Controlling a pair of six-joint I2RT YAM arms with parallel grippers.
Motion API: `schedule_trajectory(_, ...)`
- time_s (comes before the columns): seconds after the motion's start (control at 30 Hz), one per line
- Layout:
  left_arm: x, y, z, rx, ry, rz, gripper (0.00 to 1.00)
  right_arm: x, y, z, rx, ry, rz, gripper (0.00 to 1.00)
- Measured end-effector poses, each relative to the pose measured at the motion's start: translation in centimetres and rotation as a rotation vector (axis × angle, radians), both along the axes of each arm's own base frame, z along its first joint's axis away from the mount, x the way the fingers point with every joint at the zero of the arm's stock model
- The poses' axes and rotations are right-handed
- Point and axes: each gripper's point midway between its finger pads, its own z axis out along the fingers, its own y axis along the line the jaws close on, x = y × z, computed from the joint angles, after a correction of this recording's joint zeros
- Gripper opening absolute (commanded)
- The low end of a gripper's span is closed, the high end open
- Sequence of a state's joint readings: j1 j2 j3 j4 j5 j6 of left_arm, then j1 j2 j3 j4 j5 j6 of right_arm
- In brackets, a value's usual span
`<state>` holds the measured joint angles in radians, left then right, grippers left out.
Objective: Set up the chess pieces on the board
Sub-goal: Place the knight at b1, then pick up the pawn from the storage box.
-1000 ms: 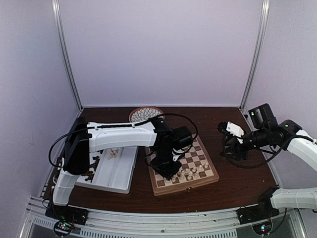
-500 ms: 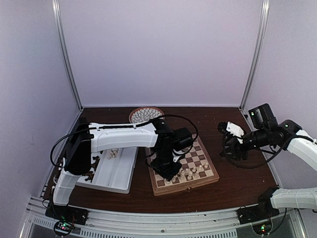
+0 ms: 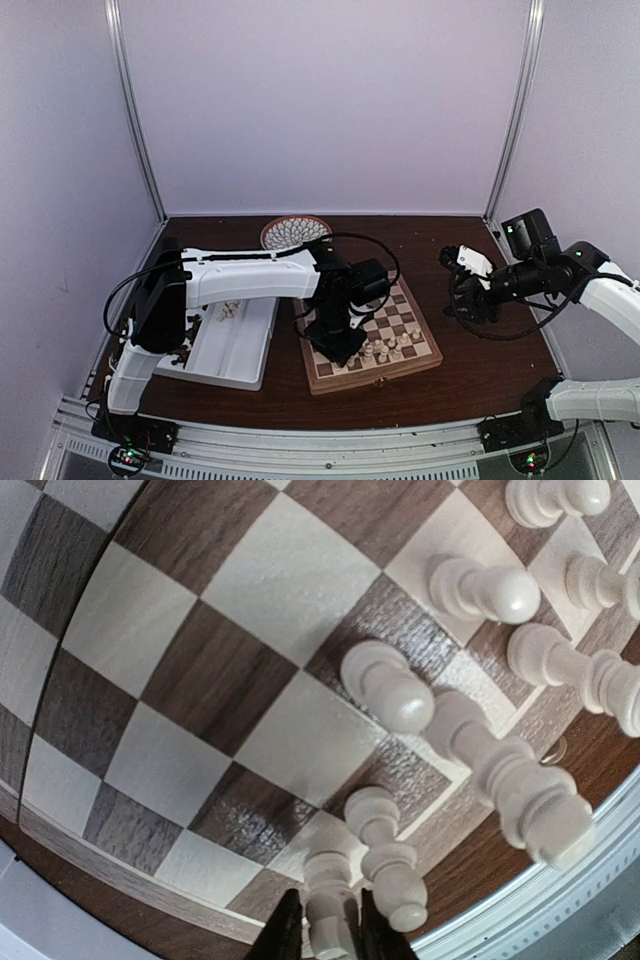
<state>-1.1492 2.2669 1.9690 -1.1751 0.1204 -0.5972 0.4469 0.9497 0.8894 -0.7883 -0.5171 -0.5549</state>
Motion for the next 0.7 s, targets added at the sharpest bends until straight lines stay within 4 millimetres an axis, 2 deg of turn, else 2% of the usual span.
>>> schedule_trajectory(0.1, 0.0, 0.0, 0.0, 0.000, 0.002, 0.003, 0.30, 0.0, 0.0, 0.0, 0.001, 0.000, 0.001, 0.53)
schedule_trajectory(0.23, 0.0, 0.1, 1.0, -0.014, -0.008, 0.007, 0.30, 0.0, 0.0, 0.0, 0.002, 0.002, 0.002, 0.53)
schedule_trajectory(0.33, 0.4, 0.6, 3.5, -0.049, -0.052, 0.012, 0.31, 0.0, 0.0, -0.1, 0.000, 0.007, 0.001, 0.53)
schedule_trajectory(0.4, 0.8, 1.9, 5.8, -0.069, -0.108, 0.024, 0.31, 0.1, 0.1, -0.2, -0.002, 0.011, 0.001, 0.53)
schedule_trajectory(0.47, 1.7, 4.3, 8.2, -0.080, -0.177, 0.053, 0.30, 0.1, 0.0, -0.3, -0.003, 0.013, 0.000, 0.53)
schedule_trajectory(0.57, 4.3, 9.5, 10.8, -0.076, -0.288, 0.148, 0.27, 0.2, 0.0, -0.4, -0.005, 0.018, -0.003, 0.53)
schedule_trajectory(0.6, 5.7, 12.0, 11.1, -0.054, -0.327, 0.202, 0.27, 0.2, 0.0, -0.5, -0.007, 0.019, -0.003, 0.53)
schedule_trajectory(0.63, 6.5, 13.7, 10.9, -0.030, -0.345, 0.237, 0.26, 0.2, 0.0, -0.6, -0.008, 0.021, -0.002, 0.53)
schedule_trajectory(0.7, 8.3, 17.7, 9.5, 0.041, -0.373, 0.319, 0.25, 0.3, 0.0, -0.7, -0.011, 0.025, -0.001, 0.53)
